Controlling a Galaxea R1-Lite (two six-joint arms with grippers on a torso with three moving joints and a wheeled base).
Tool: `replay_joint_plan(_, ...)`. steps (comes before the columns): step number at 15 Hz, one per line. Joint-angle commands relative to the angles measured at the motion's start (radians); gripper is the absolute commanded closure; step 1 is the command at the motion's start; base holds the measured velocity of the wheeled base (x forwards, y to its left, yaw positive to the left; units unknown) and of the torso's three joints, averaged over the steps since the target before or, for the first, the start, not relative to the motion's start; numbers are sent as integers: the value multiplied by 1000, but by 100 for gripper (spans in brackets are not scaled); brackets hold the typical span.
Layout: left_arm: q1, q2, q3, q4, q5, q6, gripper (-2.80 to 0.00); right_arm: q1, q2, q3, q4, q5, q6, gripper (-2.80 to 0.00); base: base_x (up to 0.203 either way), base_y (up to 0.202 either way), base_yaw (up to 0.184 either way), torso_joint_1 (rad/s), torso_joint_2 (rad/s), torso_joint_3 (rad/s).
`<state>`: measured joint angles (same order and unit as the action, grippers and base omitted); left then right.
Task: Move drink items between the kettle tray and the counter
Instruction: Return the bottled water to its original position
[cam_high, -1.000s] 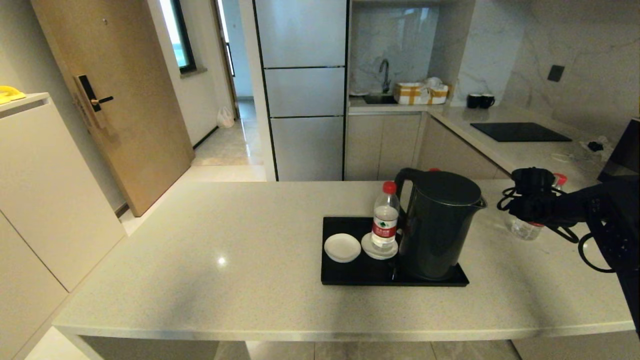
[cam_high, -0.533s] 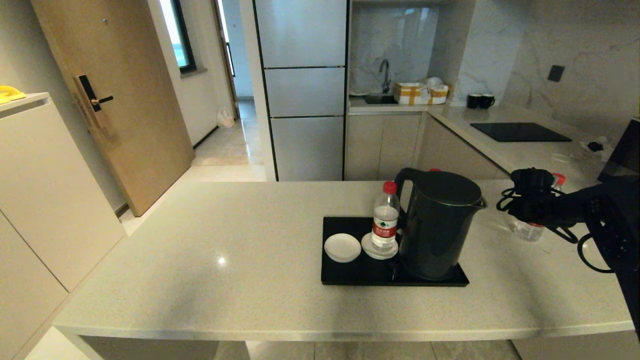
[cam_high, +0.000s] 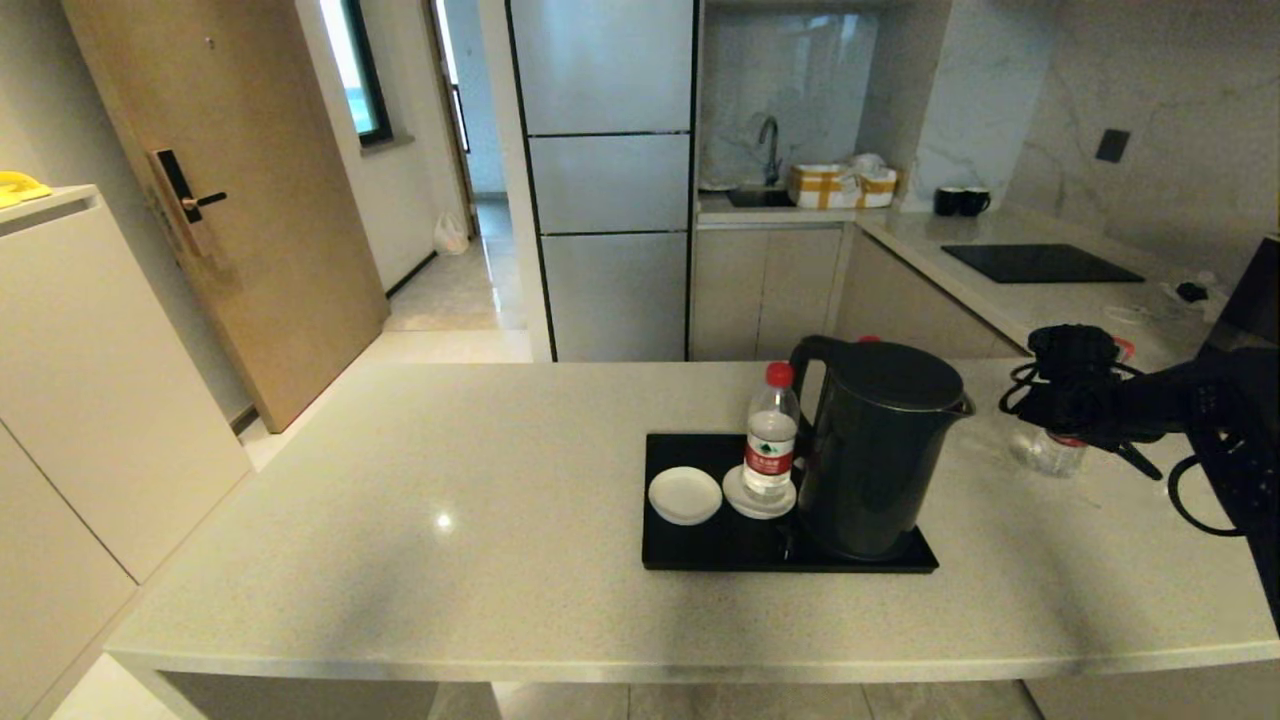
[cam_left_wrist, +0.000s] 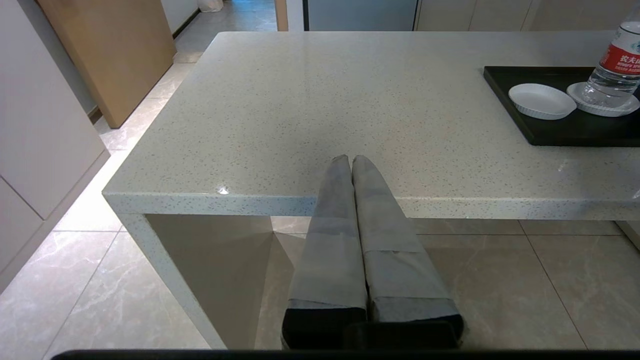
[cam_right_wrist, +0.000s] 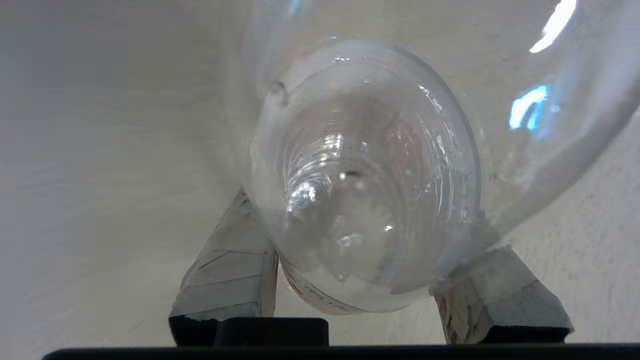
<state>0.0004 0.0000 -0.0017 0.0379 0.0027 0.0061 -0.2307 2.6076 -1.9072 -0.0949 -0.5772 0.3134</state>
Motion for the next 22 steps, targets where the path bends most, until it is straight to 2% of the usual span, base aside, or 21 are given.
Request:
replay_joint_plan(1,1,0,0,0,0,0,0,26,-184,31,104,88,97,0,0,0,0,0,0,0)
replay_joint_plan(3,1,0,0,0,0,0,0,53,-335,49,219,168,194,0,0,0,0,0,0,0)
replay_joint_plan(6,0,0,0,0,0,0,0,94,-551,115,276,239,269,0,0,0,0,0,0,0)
replay_joint_plan(8,0,0,0,0,0,0,0,145,-706,207,254,284,300,0,0,0,0,0,0,0)
replay_joint_plan(11,0,0,0,0,0,0,0,281,-895,414,83,317,309,0,0,0,0,0,0,0)
replay_joint_plan(16,0,0,0,0,0,0,0,544,-1066,593,12,326,256,0,0,0,0,0,0,0)
replay_joint_plan(20,0,0,0,0,0,0,0,760,-1088,746,-30,322,132,0,0,0,0,0,0,0)
replay_joint_plan(22,0,0,0,0,0,0,0,817,-1050,819,-77,315,25,0,0,0,0,0,0,0)
